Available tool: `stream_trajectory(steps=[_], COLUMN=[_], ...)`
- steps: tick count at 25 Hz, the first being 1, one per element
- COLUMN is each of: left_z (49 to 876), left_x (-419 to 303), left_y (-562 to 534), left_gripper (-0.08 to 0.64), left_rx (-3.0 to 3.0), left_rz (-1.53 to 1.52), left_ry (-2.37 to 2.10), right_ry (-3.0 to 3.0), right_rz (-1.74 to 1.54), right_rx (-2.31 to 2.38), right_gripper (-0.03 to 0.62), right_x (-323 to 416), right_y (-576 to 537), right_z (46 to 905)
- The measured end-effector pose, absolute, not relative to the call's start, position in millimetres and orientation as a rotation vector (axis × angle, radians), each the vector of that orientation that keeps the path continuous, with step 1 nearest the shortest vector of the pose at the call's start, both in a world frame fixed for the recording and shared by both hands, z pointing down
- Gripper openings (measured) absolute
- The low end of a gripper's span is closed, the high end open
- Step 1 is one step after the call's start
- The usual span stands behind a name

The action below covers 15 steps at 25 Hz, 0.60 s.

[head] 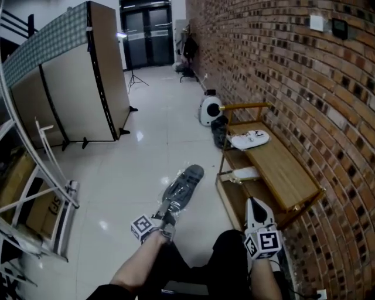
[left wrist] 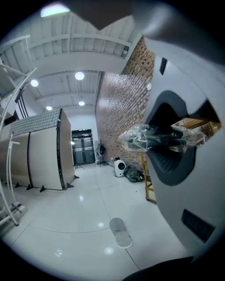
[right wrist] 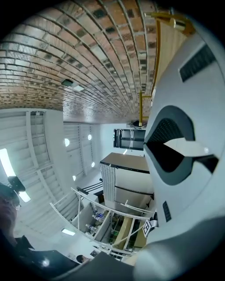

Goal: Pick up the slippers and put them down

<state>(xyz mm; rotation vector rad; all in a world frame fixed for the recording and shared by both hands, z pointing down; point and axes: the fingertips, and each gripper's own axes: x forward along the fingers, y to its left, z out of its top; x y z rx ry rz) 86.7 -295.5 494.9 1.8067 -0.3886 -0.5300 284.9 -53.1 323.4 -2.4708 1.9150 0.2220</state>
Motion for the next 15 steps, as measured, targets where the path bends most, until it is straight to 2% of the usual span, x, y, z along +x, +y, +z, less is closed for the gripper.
stream_trajectory(steps=[9,15], left_z=[479,459], left_x=[33,-21], left_y=[-334,-349], left_gripper=[0.115,0.115], left_rx=[1.84,1.817], left_rz=[-0.701,-0.825], left_ry=[-0.515,-0.579], right_ry=[2.104,2.235], right_rz=[0.195,0.2], right_rx=[-2.357,-2.216], right_gripper=[0.009,0.009], right_x=[264,222], right_y=[-132,-176], right_z=[333,333])
